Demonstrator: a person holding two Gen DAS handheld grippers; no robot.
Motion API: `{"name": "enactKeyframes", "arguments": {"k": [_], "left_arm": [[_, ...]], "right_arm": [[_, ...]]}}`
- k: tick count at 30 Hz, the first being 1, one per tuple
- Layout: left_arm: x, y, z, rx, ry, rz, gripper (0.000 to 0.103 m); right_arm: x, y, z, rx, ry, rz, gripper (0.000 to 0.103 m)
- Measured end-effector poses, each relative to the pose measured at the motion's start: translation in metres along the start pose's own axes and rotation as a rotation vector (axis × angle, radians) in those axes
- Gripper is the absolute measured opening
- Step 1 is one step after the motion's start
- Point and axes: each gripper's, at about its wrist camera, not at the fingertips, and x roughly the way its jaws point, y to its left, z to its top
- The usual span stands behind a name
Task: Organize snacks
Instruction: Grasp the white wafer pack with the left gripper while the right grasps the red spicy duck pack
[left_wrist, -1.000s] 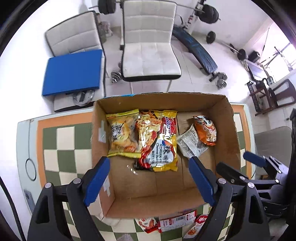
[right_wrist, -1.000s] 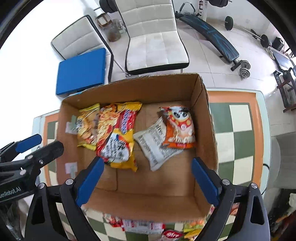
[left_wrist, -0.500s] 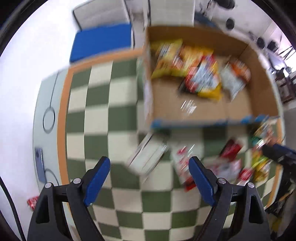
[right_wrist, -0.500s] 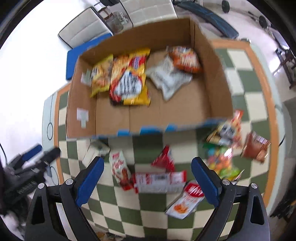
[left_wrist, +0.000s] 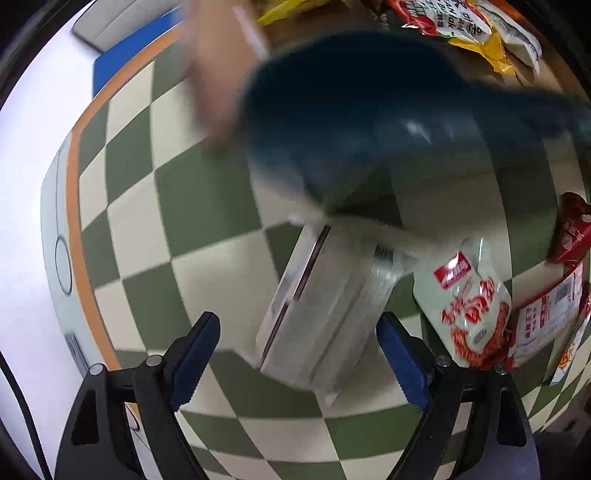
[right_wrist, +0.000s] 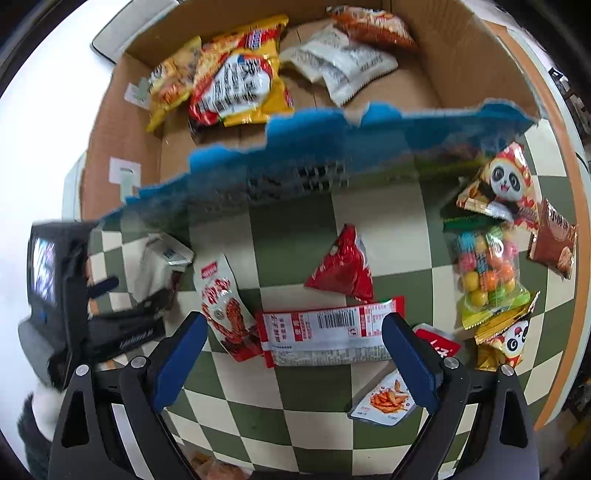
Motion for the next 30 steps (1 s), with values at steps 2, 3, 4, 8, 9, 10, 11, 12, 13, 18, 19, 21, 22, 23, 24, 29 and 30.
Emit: {"name": "enactKeyframes", "arguments": {"k": [2,3,4,8,9,10,11,12,13,18,19,21,22,23,24,29,30], "left_arm": [[-0.002,-0.003,0.003,0.012,-0.014,-0.024,0.087],[-0.003,-0.004,0.002,0.008,-0.018,-0.032,0.085],[-0.003,-0.004,0.001,0.0,-0.018,-0.041,0.071],[-0.005,0.0,-0.011,-0.08,0.014,-0.113,0.055],[-0.005,0.003,-0.018,-0.119,0.028,-0.139,0.054],[-0.003,0.007,-0.024,-0.158,0.048,-0.158,0.054],[-0.001,0.011,-0.033,-0.202,0.075,-0.177,0.054],[0.002,0.016,-0.045,-0.259,0.099,-0.209,0.054],[0.002,0.018,-0.052,-0.285,0.106,-0.224,0.054],[0.013,0.03,-0.094,-0.404,0.145,-0.273,0.054],[0.016,0.031,-0.098,-0.415,0.147,-0.286,0.054],[0.019,0.035,-0.105,-0.435,0.139,-0.311,0.056],[0.021,0.038,-0.105,-0.438,0.138,-0.318,0.056],[0.022,0.044,-0.108,-0.442,0.138,-0.326,0.056],[0.022,0.046,-0.111,-0.444,0.138,-0.328,0.056],[0.019,0.048,-0.112,-0.424,0.122,-0.309,0.054],[0.018,0.042,-0.113,-0.419,0.116,-0.299,0.054]], "right_arm": [[0.004,0.002,-0.004,-0.009,0.007,-0.006,0.097],[0.006,0.003,-0.006,-0.016,0.013,-0.012,0.097],[0.008,0.004,-0.008,-0.021,0.02,-0.016,0.097],[0.017,0.007,-0.016,-0.032,0.044,-0.017,0.097],[0.02,0.009,-0.018,-0.038,0.051,-0.019,0.097],[0.022,0.011,-0.019,-0.044,0.056,-0.02,0.097],[0.025,0.013,-0.021,-0.052,0.061,-0.019,0.097],[0.028,0.017,-0.022,-0.06,0.066,-0.02,0.097],[0.031,0.02,-0.023,-0.072,0.071,-0.021,0.097],[0.051,0.041,-0.026,-0.126,0.1,-0.026,0.097],[0.055,0.045,-0.026,-0.135,0.106,-0.028,0.097],[0.066,0.054,-0.028,-0.154,0.118,-0.035,0.097],[0.071,0.058,-0.028,-0.164,0.121,-0.038,0.097],[0.076,0.062,-0.028,-0.177,0.121,-0.045,0.097],[0.079,0.067,-0.027,-0.189,0.121,-0.053,0.097],[0.097,0.092,-0.021,-0.248,0.116,-0.104,0.097],[0.101,0.095,-0.02,-0.256,0.118,-0.112,0.097]]}}
